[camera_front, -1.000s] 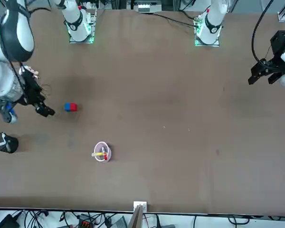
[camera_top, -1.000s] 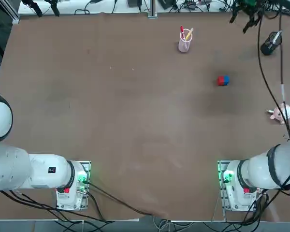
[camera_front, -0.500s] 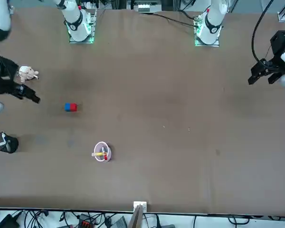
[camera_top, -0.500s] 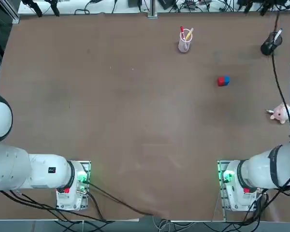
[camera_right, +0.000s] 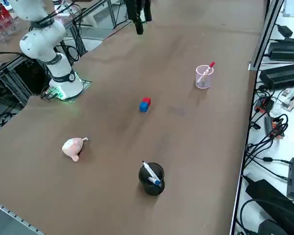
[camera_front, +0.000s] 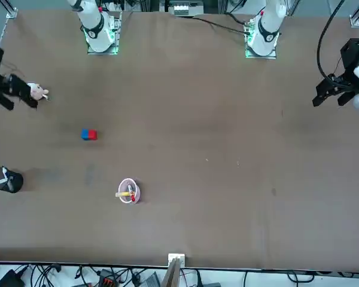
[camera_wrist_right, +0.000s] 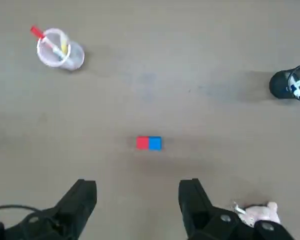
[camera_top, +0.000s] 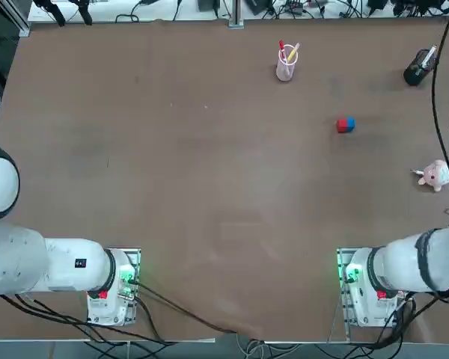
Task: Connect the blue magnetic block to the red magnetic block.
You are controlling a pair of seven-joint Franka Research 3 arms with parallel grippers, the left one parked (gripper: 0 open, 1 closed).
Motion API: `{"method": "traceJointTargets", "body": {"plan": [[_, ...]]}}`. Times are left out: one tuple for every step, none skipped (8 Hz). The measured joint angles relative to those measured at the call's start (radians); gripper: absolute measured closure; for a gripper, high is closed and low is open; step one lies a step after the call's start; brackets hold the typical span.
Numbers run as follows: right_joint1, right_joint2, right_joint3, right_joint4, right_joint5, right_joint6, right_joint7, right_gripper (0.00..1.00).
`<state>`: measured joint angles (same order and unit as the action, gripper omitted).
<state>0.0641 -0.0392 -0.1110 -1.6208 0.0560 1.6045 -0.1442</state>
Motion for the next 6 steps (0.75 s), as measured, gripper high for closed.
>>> {"method": "traceJointTargets", "body": {"plan": [[0.0,-0.026,0.0,-0.014,-0.006,-0.023,-0.039,0.0],[0.0,-0.04,0.001,-0.021,-0.022,-0.04,-0.056,0.0],[0.0,-0.042,0.003,-0.021,-0.038,-0.05,-0.062,0.0],[0.0,-0.037,0.008,-0.021,-0.046,-0.052,-0.063,0.0],[0.001,-0.031,0.011,-0.021,-0.05,-0.052,-0.063,0.0],[0.002,-0.028,0.011,-0.021,-0.052,-0.052,-0.052,0.0]]}}
